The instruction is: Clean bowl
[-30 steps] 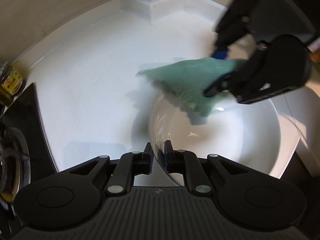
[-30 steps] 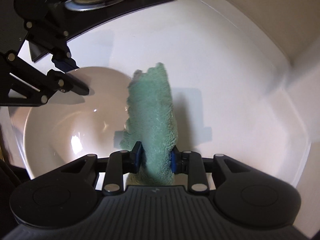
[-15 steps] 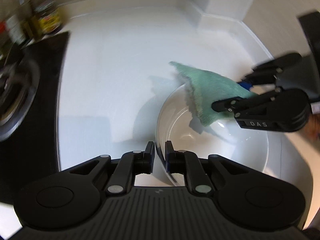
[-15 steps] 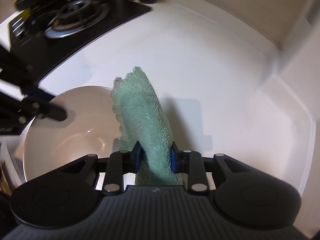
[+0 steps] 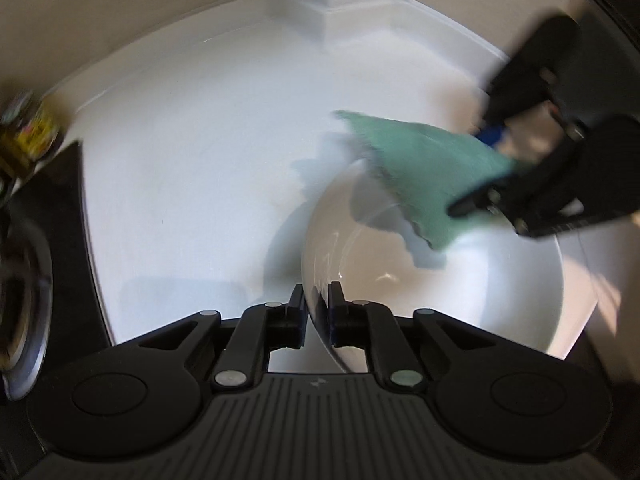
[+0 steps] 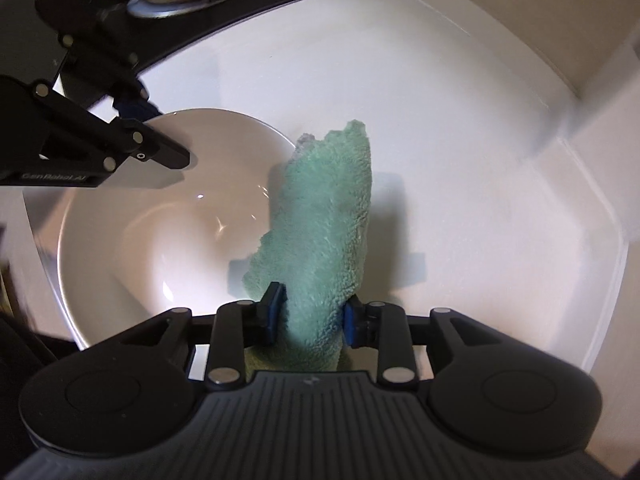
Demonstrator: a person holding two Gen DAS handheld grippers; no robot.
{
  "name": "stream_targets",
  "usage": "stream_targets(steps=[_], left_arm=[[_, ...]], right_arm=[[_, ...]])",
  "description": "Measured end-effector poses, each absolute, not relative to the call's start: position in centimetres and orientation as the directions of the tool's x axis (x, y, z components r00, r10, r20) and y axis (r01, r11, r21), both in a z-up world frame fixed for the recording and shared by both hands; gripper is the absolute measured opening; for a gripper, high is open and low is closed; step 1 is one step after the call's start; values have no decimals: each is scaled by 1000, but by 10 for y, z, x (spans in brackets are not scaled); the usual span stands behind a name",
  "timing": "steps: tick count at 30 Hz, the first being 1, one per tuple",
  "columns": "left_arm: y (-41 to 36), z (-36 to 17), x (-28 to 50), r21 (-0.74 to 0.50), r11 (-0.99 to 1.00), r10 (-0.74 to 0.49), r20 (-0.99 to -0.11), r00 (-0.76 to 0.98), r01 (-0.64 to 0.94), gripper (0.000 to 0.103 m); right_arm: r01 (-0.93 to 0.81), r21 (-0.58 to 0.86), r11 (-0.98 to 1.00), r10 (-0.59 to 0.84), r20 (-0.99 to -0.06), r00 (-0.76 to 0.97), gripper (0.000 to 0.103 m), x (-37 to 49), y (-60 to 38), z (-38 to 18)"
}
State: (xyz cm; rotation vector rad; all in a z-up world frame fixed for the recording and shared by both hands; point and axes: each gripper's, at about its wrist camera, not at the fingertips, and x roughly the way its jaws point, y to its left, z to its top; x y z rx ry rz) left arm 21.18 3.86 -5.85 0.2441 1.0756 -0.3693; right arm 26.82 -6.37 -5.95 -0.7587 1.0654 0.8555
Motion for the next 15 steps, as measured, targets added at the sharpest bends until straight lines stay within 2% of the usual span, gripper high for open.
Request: stream_targets(steps=[3, 6, 11, 15], left_arm=[[35, -57, 211, 28, 901, -174, -892, 418, 434, 10], [39, -56, 212, 4, 920, -175, -890, 420, 392, 10], [51, -51, 206, -124, 978, -183, -899, 399, 168, 16], [45, -46, 195, -129, 985, -165, -900, 403, 114, 17]], right_arm=[[-899, -161, 406, 201, -944, 260, 26, 275, -46, -60], [-912, -186, 367, 205, -940, 274, 27, 278, -31, -62], [-873, -129, 471, 244, -932, 269, 25, 287, -35, -62], [-816, -94, 570, 266, -919, 291, 25, 286, -46, -63]])
